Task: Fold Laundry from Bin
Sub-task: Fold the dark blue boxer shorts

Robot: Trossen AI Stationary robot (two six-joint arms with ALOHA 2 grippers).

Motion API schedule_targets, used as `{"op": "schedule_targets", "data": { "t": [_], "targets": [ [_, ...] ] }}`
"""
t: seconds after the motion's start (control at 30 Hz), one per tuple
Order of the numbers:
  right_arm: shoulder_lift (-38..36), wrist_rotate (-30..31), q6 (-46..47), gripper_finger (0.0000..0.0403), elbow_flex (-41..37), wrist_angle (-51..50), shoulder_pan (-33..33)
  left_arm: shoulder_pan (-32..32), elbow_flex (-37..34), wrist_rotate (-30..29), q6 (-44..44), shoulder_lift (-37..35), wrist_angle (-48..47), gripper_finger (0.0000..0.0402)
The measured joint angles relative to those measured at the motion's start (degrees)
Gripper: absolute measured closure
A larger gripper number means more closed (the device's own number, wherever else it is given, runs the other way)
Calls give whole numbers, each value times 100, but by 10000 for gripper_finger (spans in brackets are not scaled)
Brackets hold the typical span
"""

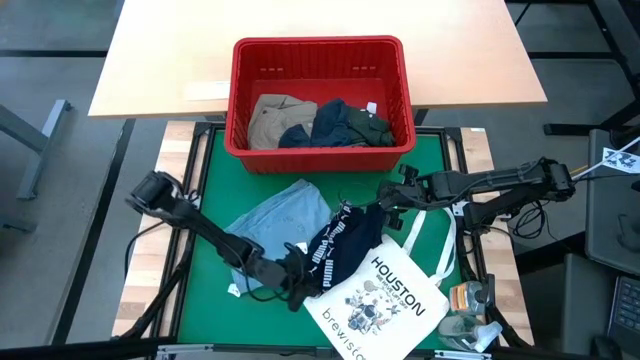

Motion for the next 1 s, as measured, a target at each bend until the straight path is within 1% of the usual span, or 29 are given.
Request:
{"op": "schedule_targets", "data": {
  "t": [0.13,0.23,0.37,0.53,0.83,1.0],
  "targets": [
    [0,-2,0,393,1,5,0,77,0,-23,-124,148,-20,244],
    [0,-2,0,393,1,8,0,169,0,-138,-124,154,-22,245],
    [0,-2,0,393,1,9,0,310,0,-143,-138,154,-172,246],
    [0,-2,2,393,1,10,0,420,0,-61,-519,154,-442,246],
    [0,-2,2,393,3,15,0,442,0,-88,-575,154,-409,247],
    [0,-2,2,393,3,17,0,440,0,-96,-578,154,-230,247]
  ]
}}
